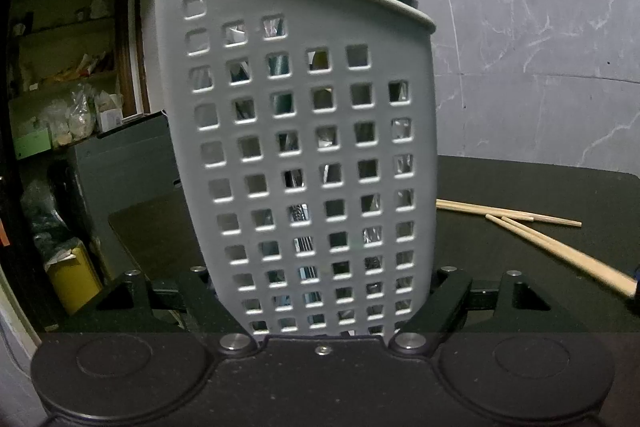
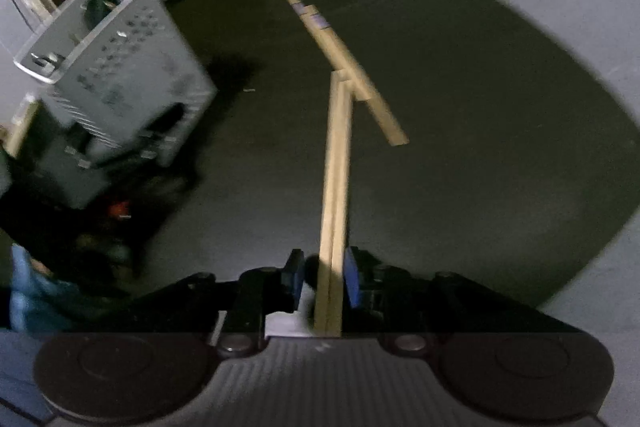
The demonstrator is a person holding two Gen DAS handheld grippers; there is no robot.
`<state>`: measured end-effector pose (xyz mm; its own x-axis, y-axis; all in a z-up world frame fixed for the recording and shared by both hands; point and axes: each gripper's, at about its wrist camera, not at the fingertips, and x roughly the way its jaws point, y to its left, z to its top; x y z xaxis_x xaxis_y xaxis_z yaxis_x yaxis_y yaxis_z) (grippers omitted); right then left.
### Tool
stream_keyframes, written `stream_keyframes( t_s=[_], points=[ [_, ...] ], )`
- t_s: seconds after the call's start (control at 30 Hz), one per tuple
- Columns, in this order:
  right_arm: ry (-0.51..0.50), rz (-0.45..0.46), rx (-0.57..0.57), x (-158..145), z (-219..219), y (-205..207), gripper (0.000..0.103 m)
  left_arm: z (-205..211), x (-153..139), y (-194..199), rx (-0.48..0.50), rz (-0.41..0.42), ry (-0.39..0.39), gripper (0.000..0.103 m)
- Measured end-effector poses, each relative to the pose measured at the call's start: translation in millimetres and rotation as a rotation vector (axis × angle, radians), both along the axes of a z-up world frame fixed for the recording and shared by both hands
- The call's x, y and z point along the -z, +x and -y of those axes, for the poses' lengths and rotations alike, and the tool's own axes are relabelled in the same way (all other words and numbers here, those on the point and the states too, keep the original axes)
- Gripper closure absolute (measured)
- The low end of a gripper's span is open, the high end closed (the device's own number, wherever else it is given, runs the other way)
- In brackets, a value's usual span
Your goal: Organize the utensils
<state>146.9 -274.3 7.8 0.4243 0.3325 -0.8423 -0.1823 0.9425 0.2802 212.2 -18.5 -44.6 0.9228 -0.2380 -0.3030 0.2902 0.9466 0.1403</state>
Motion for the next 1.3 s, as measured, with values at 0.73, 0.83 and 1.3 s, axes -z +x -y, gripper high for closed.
stream_keyframes(
  t_s=[0.73,0.83,1.3],
  points=[
    [-0.08,0.25,-0.271,1,-41,82,0.071,16,-1,-4,-0.019,0.009,0.035,0.023],
    [-0.077,0.228,-0.21,6,-21,83,0.07,17,-1,-5,-0.02,0.007,0.038,0.023],
    [-0.276,0.554,-0.69,-29,-2,8,0.011,23,-4,-6,-0.032,0.008,0.05,0.023]
  ],
)
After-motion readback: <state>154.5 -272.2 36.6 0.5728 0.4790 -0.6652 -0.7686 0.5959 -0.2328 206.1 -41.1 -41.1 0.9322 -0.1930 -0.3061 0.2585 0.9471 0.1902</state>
